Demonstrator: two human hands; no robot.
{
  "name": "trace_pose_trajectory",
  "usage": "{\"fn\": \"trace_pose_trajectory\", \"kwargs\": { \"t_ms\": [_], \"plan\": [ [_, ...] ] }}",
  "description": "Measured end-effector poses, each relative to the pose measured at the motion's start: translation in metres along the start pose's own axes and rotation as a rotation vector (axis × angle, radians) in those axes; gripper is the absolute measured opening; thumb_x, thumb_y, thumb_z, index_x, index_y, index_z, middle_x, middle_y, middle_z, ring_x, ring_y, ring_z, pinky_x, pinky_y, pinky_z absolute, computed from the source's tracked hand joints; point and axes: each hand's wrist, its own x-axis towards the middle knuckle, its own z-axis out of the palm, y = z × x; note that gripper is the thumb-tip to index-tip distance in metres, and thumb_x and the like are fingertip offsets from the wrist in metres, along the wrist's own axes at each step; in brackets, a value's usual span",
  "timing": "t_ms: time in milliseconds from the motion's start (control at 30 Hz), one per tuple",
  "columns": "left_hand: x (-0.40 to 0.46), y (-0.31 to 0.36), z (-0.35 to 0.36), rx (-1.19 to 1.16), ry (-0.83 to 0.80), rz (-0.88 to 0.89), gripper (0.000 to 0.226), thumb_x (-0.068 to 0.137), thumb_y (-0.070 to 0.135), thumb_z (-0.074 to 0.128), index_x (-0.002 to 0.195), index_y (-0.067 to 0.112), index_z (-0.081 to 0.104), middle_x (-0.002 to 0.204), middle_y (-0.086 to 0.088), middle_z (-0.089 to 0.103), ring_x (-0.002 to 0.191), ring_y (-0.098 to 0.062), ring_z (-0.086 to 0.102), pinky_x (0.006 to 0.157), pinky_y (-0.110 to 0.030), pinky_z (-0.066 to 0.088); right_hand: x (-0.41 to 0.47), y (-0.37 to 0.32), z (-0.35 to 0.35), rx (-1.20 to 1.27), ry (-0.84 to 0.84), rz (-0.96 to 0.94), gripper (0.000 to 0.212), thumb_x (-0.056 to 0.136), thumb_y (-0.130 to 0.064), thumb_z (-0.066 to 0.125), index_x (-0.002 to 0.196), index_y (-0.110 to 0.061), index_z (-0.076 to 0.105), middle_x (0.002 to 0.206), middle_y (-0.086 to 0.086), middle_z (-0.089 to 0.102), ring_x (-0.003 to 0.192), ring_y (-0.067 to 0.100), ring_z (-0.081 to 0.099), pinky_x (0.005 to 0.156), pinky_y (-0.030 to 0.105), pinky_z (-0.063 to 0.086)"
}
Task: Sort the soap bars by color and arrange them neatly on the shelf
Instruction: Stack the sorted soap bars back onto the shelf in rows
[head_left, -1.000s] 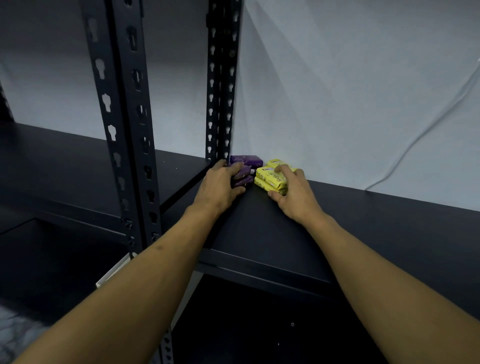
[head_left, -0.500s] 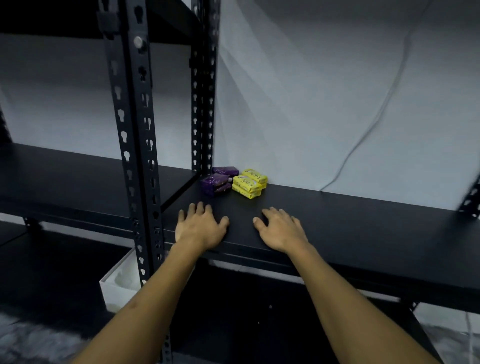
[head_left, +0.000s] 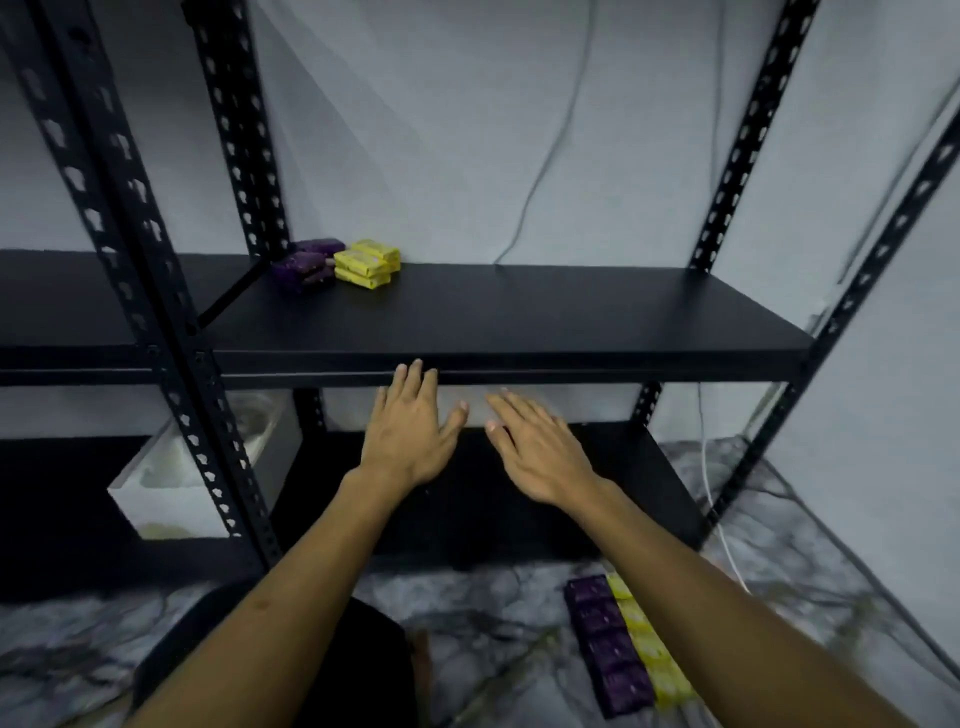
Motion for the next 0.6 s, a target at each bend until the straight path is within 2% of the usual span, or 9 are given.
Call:
{"fn": "trace_pose_trajectory", "kwargs": {
  "t_ms": [100, 200, 267, 333, 433, 500, 600],
  "plan": [
    [-0.038, 0.032, 0.055, -0.081, -0.078, 0.056, 0.07, 0.102, 0.054, 0.035, 0.156, 0.009, 0.025, 0.164, -0.012, 0.021, 0.152, -0.026, 0.014, 0.123, -0.045, 0.016, -0.054, 0.046, 0.026, 0.035, -0.043, 0.138, 0.054, 0.105, -0.05, 0.021, 0.156, -0.031, 0.02, 0.163, -0.005, 0.021, 0.148, 0.02, 0.021, 0.114, 0.047, 0.025],
    [-0.083, 0.065, 0.126, -0.135, -0.336, 0.057, 0.07, 0.102, 0.054, 0.035, 0.157, 0.013, 0.022, 0.166, -0.007, 0.015, 0.154, -0.023, 0.008, 0.124, -0.042, 0.01, -0.108, 0.094, 0.055, 0.094, -0.073, 0.284, 0.054, 0.105, -0.05, 0.023, 0.155, -0.031, 0.024, 0.161, -0.004, 0.026, 0.145, 0.023, 0.028, 0.111, 0.049, 0.03],
    [-0.107, 0.082, 0.168, -0.147, -0.473, 0.064, 0.069, 0.102, 0.053, 0.037, 0.157, 0.014, 0.023, 0.165, -0.007, 0.016, 0.153, -0.022, 0.01, 0.123, -0.039, 0.012, -0.144, 0.125, 0.077, 0.138, -0.069, 0.385, 0.056, 0.103, -0.052, 0.023, 0.154, -0.029, 0.028, 0.159, -0.002, 0.032, 0.142, 0.026, 0.034, 0.112, 0.049, 0.034],
    [-0.127, 0.096, 0.201, -0.17, -0.54, 0.06, 0.065, 0.101, 0.05, 0.042, 0.153, 0.013, 0.031, 0.16, -0.01, 0.029, 0.149, -0.025, 0.024, 0.12, -0.036, 0.021, -0.177, 0.154, 0.1, 0.186, -0.091, 0.518, 0.053, 0.104, -0.047, 0.029, 0.153, -0.027, 0.032, 0.155, 0.001, 0.039, 0.139, 0.029, 0.039, 0.11, 0.047, 0.036],
    [-0.148, 0.114, 0.238, -0.253, -0.658, 0.034, 0.05, 0.099, 0.043, 0.049, 0.137, 0.011, 0.049, 0.141, -0.011, 0.052, 0.133, -0.027, 0.045, 0.107, -0.032, 0.036, -0.22, 0.181, 0.132, 0.318, -0.121, 0.721, 0.049, 0.105, -0.037, 0.04, 0.151, -0.019, 0.038, 0.148, 0.011, 0.048, 0.134, 0.033, 0.044, 0.109, 0.044, 0.037],
    [-0.154, 0.122, 0.266, -0.29, -0.725, 0.014, 0.048, 0.094, 0.045, 0.049, 0.131, 0.016, 0.054, 0.134, -0.008, 0.057, 0.126, -0.028, 0.051, 0.103, -0.033, 0.041, -0.245, 0.193, 0.157, 0.421, -0.126, 0.84, 0.048, 0.103, -0.033, 0.045, 0.146, -0.012, 0.044, 0.142, 0.014, 0.054, 0.132, 0.033, 0.048, 0.107, 0.041, 0.039],
    [-0.159, 0.13, 0.318, -0.319, -0.769, -0.042, 0.049, 0.088, 0.053, 0.047, 0.125, 0.024, 0.058, 0.129, -0.003, 0.061, 0.12, -0.027, 0.056, 0.098, -0.036, 0.047, -0.273, 0.205, 0.19, 0.475, -0.16, 0.961, 0.044, 0.098, -0.033, 0.05, 0.132, -0.006, 0.055, 0.128, 0.015, 0.061, 0.122, 0.034, 0.056, 0.095, 0.036, 0.042]
  ]
}}
